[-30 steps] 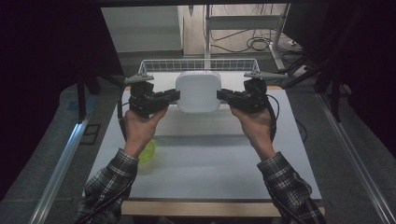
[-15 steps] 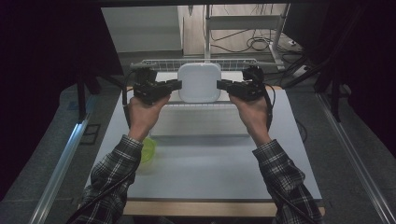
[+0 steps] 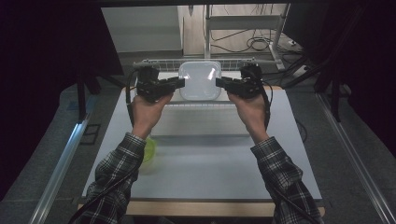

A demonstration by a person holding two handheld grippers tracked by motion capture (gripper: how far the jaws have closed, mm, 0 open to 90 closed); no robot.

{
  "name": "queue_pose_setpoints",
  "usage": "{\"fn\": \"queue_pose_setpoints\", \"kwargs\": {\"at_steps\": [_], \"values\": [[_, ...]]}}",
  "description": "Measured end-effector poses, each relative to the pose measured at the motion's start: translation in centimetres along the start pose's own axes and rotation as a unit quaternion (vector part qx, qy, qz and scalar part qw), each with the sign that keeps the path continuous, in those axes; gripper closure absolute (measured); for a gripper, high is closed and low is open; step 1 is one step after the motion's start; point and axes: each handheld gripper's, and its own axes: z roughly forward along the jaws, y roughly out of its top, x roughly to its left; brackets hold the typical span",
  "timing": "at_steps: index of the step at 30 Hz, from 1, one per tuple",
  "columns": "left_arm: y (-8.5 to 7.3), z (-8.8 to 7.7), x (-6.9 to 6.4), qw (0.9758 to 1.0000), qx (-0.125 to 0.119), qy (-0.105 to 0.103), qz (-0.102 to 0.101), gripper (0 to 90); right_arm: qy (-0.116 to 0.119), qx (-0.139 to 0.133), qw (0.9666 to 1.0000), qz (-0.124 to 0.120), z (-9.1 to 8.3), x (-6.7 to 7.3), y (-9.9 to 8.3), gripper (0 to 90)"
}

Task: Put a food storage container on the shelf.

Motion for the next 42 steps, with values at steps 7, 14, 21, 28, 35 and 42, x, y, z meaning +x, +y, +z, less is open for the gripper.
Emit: {"fn": "queue_pose_setpoints", "kwargs": {"at_steps": [7,14,21,28,35,42], "values": [[0.3,0.7,0.3,0.9999,0.000,0.008,0.007,63.1,-0.009,-0.002,0.9999,-0.012,0.6,-0.1,0.4,65.9],[0.6,1.3,0.4,0.9997,0.004,0.017,0.017,59.8,-0.009,-0.003,0.9999,-0.010,1.1,-0.4,0.5,63.1],[0.9,2.0,0.2,0.9978,0.011,0.045,0.048,55.8,-0.021,-0.006,0.9996,-0.017,1.4,-0.6,0.7,58.2],[1.2,2.8,0.5,0.9983,0.005,0.042,0.041,55.8,-0.041,-0.006,0.9988,-0.026,2.3,-0.8,0.9,58.1],[1.3,2.1,0.4,0.9981,-0.010,0.036,0.050,55.3,-0.039,-0.013,0.9987,-0.030,2.0,-0.8,0.9,59.6],[0.2,0.2,-0.2,0.9977,-0.019,0.015,0.064,65.0,-0.019,-0.013,0.9987,-0.045,0.7,-0.2,0.3,68.2]]}}
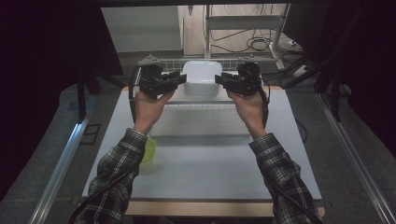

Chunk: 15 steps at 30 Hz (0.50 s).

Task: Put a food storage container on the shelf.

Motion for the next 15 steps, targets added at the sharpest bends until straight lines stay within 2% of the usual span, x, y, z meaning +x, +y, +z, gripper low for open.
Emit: {"fn": "queue_pose_setpoints", "kwargs": {"at_steps": [7,15], "values": [[-1.6,-1.7,-0.7,0.9997,-0.002,-0.018,0.013,61.1,0.015,0.000,0.9998,-0.014,-1.0,0.6,-1.0,68.7],[-4.2,-3.0,-1.6,0.9992,0.011,-0.030,0.026,54.4,0.030,0.001,0.9991,-0.028,-2.1,1.3,-2.6,59.7]]}}
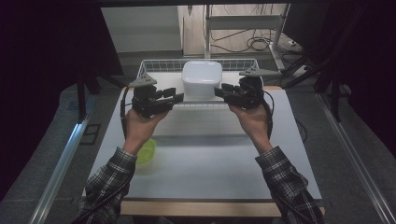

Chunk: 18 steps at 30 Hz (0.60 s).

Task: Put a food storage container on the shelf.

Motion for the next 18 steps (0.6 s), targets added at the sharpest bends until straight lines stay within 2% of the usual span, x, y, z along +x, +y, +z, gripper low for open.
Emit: {"fn": "queue_pose_setpoints", "kwargs": {"at_steps": [5,10,18], "values": [[-1.7,-0.7,-0.6,1.0000,0.004,-0.005,0.004,48.5,0.007,0.006,0.9999,-0.010,-0.6,0.6,-1.3,51.9],[-3.4,-1.6,-1.3,0.9997,0.014,-0.019,0.005,43.2,0.012,0.018,0.9995,-0.021,-1.0,1.2,-2.8,45.5],[-6.2,-2.0,-2.8,0.9989,0.038,-0.003,0.028,30.6,0.007,0.036,0.9986,-0.037,-1.8,1.9,-5.7,37.4]]}}
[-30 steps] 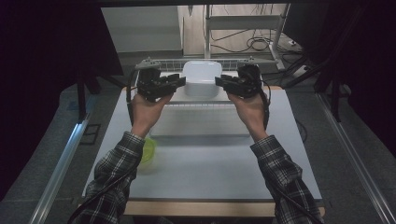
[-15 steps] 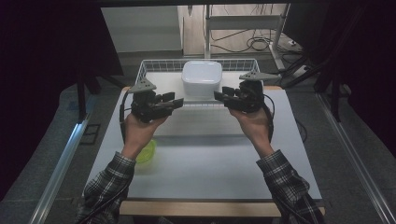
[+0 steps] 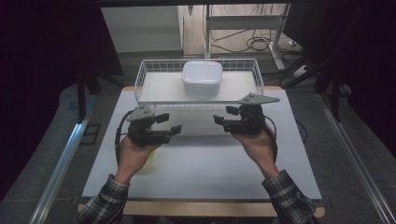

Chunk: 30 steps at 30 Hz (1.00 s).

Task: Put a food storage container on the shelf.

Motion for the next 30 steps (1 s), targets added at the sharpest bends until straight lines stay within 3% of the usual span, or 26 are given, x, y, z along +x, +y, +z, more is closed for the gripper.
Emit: {"fn": "queue_pose_setpoints", "kwargs": {"at_steps": [4,12,18,23,30], "values": [[-1.4,0.2,-0.6,0.9999,0.015,0.003,0.005,21.3,-0.002,0.000,1.0000,-0.006,-0.4,0.2,-1.5,33.0],[-4.9,0.7,-1.1,0.9997,0.024,-0.008,0.000,10.4,0.002,0.005,1.0000,-0.001,-0.9,0.3,-4.5,22.9],[-6.6,0.5,-1.5,0.9997,0.025,0.004,0.004,7.5,0.007,0.017,0.9998,-0.004,-0.8,0.1,-6.5,14.0],[-8.1,0.5,-2.2,0.9997,0.020,-0.013,0.006,7.7,0.013,0.026,0.9996,-0.002,-0.8,0.1,-8.3,9.9],[-10.5,1.4,-3.0,0.9992,0.033,-0.006,0.023,6.9,0.016,0.039,0.9990,-0.013,-0.7,0.4,-10.8,4.2]]}}
